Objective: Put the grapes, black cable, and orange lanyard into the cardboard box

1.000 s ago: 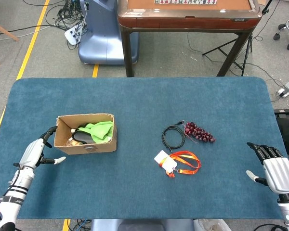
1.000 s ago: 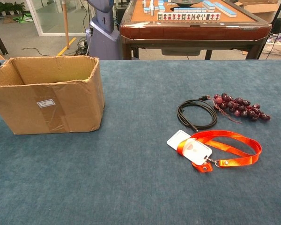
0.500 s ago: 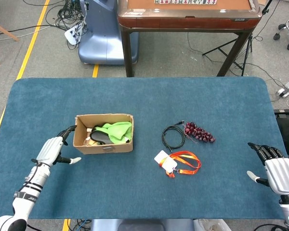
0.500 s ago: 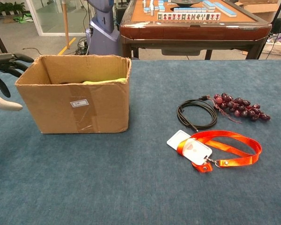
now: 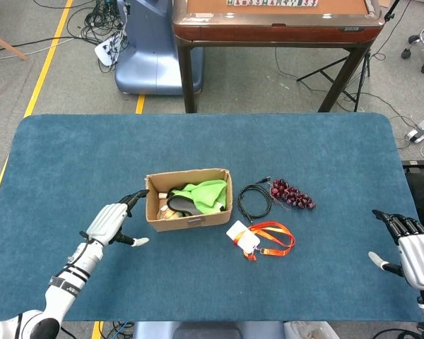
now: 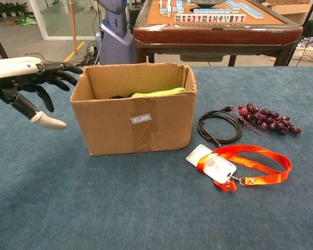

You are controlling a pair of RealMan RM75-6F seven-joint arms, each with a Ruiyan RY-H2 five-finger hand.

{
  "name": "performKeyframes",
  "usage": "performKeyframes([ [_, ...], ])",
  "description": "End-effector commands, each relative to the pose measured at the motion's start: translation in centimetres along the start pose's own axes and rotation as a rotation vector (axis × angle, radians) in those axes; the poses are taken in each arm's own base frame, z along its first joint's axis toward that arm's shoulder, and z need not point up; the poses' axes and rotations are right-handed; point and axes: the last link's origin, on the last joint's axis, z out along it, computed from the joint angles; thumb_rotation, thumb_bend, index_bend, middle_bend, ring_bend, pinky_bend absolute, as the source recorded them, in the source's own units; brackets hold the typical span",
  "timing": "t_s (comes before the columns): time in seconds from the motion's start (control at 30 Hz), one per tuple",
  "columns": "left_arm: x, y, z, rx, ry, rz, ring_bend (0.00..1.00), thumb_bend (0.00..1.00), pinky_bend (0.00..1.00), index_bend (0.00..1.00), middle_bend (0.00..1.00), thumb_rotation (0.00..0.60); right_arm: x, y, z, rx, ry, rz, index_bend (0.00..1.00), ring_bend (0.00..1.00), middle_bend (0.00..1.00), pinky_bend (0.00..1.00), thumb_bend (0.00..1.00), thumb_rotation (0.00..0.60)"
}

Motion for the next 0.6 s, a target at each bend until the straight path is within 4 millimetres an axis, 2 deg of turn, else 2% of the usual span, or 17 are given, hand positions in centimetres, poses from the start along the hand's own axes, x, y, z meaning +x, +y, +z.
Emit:
performKeyframes([
  [0.03,-0.1,0.8,0.4,-0.015,-0.011,-0.004,0.15,0.0,0.36,0.08,0.13,0.6,0.2,0.1,-0.1,-0.006,0.0,0.003,0.23,0.25,0.3,0.3,0.0,0.6],
  [0.33,-1.2,2.8,2.0,-0.046,-0.05,-0.014,0.15,0.0,0.36,0.08,0.13,0.6,0.7,0.4,-0.5,-0.016,0.013,0.012,0.24,0.25,0.3,0.3,0.0,0.6],
  [0.6,-1.7,4.4,2.0,-0.088,-0.078,-0.003,0.15,0.0,0.36,0.08,0.13,0.6,0.6,0.4,-0.4,-0.021,0.008,0.008,0.24,0.25,0.3,0.3,0.0,0.6],
])
